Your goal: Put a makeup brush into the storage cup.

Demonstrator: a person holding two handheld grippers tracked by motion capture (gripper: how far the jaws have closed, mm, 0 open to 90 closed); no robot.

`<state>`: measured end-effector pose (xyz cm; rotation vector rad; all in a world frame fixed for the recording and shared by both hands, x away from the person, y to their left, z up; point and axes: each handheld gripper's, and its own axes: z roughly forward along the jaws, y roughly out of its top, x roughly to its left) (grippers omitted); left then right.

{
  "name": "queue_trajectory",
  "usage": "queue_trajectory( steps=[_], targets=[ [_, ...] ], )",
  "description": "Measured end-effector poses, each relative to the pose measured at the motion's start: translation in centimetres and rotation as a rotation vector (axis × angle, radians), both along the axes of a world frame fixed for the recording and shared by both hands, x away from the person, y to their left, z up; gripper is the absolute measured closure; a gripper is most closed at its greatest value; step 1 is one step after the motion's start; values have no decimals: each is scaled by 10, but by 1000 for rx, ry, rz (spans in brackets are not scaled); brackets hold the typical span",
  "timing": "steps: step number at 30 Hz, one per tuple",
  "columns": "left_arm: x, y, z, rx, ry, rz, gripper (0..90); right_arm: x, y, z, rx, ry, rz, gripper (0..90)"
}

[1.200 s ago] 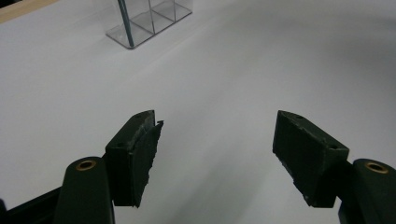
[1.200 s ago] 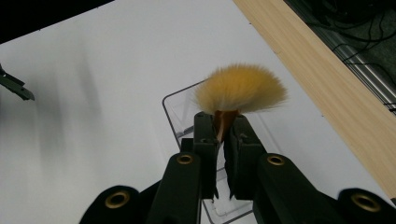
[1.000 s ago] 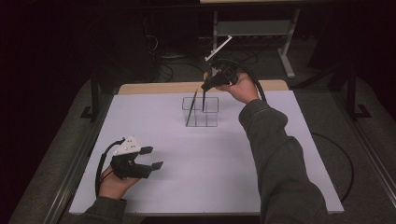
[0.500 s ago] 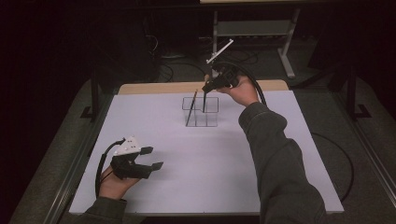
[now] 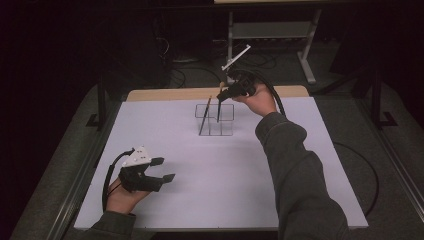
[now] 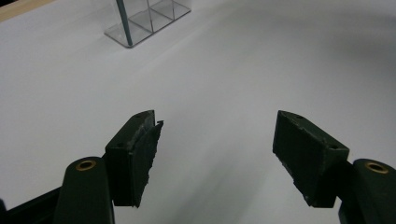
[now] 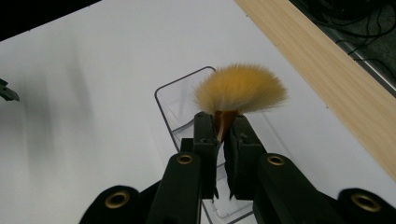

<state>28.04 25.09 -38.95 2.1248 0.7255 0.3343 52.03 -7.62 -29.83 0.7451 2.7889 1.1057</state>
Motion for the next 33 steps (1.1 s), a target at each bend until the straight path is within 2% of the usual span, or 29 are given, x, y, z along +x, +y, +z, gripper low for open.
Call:
queue_trajectory(
  steps=[18, 33],
  targets=[
    [0, 1, 0, 17, 0, -3, 301, -1, -1, -9, 2, 1, -7, 828],
    [0, 1, 0, 15, 1, -2, 301, -1, 0, -14, 2, -3, -12, 827]
  ],
)
